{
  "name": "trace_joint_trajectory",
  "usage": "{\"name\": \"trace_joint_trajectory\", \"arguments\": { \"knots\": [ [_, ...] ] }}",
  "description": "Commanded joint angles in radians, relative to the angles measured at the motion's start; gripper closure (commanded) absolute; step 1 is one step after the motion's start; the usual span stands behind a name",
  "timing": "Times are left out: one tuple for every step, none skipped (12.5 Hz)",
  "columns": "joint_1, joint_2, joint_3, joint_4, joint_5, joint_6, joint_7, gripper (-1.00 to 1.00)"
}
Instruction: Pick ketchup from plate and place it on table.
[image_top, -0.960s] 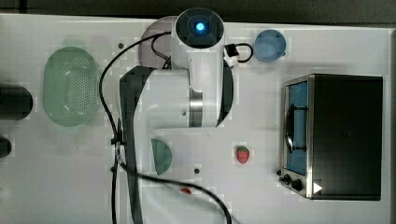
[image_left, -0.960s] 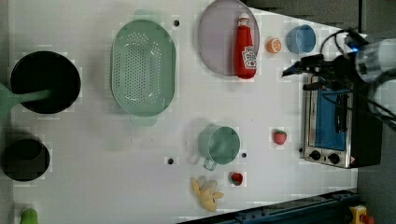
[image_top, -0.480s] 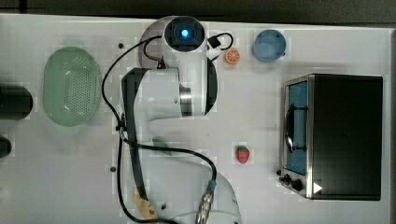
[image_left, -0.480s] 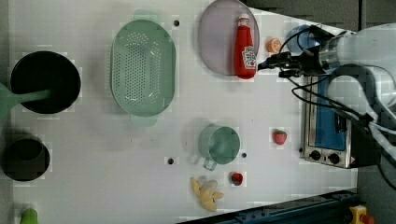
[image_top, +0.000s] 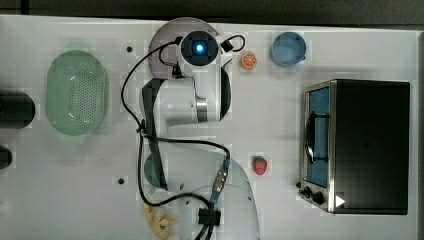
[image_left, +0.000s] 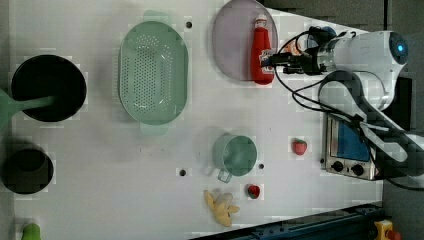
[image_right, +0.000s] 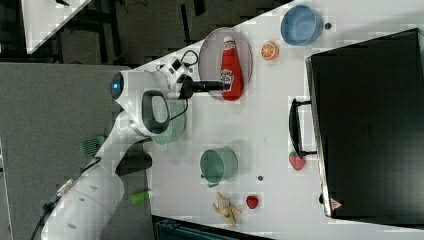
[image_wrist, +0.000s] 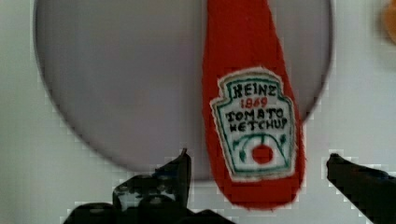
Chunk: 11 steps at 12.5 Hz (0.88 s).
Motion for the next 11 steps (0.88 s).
{"name": "trace_joint_trajectory", "arguments": {
  "knots": [
    [-0.001, 0.038, 0.001, 0.013, -0.032, 0.076, -0.078, -1.00],
    [-0.001, 0.059, 0.000, 0.013, -0.037, 0.100, -0.078, -1.00],
    [0.000, 0.079, 0.000, 0.014, -0.037, 0.131, -0.078, -1.00],
    [0.001, 0.099, 0.000, 0.013, -0.037, 0.152, -0.078, -1.00],
    [0.002, 0.116, 0.000, 0.014, -0.037, 0.173, -0.078, -1.00],
    [0.002, 0.132, -0.002, 0.014, -0.037, 0.195, -0.078, -1.00],
    [0.003, 0.145, -0.002, 0.014, -0.037, 0.220, -0.078, -1.00],
    [0.003, 0.155, -0.002, 0.014, -0.037, 0.239, -0.078, -1.00],
    [0.003, 0.160, 0.000, 0.014, -0.037, 0.247, -0.078, -1.00],
    [0.005, 0.161, -0.001, 0.013, -0.037, 0.247, -0.078, -1.00],
    [0.005, 0.159, -0.001, 0.016, -0.036, 0.248, -0.078, -0.91]
  ]
}}
